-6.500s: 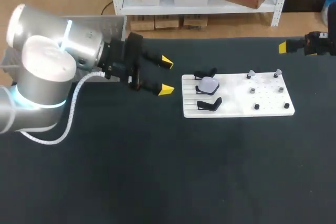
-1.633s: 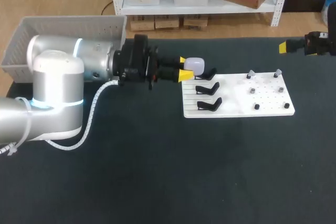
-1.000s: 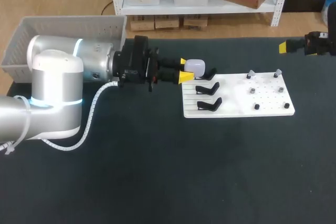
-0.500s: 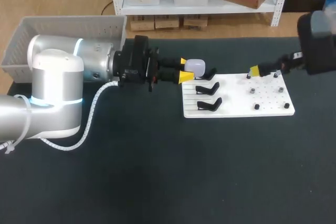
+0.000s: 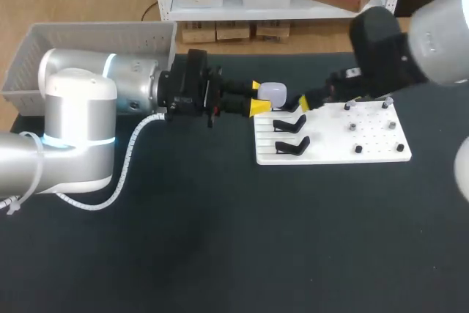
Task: Pick up each earbud case from the left stands, insert the matching earbuds, close the lid, and place the case in the box.
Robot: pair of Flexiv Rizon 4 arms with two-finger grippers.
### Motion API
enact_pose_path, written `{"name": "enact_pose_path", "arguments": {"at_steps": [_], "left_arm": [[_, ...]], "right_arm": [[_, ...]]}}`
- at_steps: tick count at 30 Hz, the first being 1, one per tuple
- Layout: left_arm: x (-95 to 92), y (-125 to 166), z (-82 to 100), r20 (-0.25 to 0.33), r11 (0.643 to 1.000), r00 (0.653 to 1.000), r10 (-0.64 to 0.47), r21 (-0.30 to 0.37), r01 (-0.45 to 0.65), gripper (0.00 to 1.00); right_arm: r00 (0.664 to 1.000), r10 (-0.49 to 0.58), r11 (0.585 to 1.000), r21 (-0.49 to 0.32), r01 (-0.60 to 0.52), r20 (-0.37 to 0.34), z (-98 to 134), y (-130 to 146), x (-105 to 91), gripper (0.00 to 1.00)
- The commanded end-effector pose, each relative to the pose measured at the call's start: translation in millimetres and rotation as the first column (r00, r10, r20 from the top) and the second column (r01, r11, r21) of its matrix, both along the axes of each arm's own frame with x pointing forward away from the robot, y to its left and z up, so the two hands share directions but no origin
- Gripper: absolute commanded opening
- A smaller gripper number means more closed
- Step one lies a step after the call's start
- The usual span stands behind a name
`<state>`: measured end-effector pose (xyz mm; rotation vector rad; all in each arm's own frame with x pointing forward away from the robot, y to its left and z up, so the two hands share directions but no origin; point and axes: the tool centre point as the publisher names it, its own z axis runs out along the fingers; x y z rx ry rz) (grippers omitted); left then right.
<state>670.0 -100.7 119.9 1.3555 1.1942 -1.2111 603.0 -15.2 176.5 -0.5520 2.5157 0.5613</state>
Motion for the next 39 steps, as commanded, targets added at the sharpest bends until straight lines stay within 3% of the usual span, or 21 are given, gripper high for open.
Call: {"name": "enact_pose_path", "arguments": {"at_steps": [1, 10, 23, 39], "left_arm": [[-0.2, 0.3, -0.9, 0.002, 1.000, 1.000, 0.001, -0.003, -0.001, 0.00], [-0.2, 0.3, -0.9, 0.002, 1.000, 1.000, 0.001, -0.003, -0.001, 0.00], [-0.2, 0.3, -0.9, 0.002, 1.000, 1.000, 0.001, -0.003, -0.001, 0.00], [-0.2, 0.3, -0.9, 0.002, 1.000, 1.000, 0.001, -0.003, -0.001, 0.00]], "right_arm": [[0.986, -0.145, 0.965, -0.210, 0.158, 0.077, -4.6, 15.5, -0.8, 1.00], [0.988, -0.143, 0.956, -0.251, 0.151, 0.051, -18.5, 29.3, 8.0, 1.00], [0.987, -0.159, 0.959, -0.236, 0.159, 0.019, -37.3, 35.4, 28.2, 1.00], [0.982, -0.187, 0.956, -0.226, 0.186, 0.019, -42.6, 34.0, 47.0, 1.00]]}}
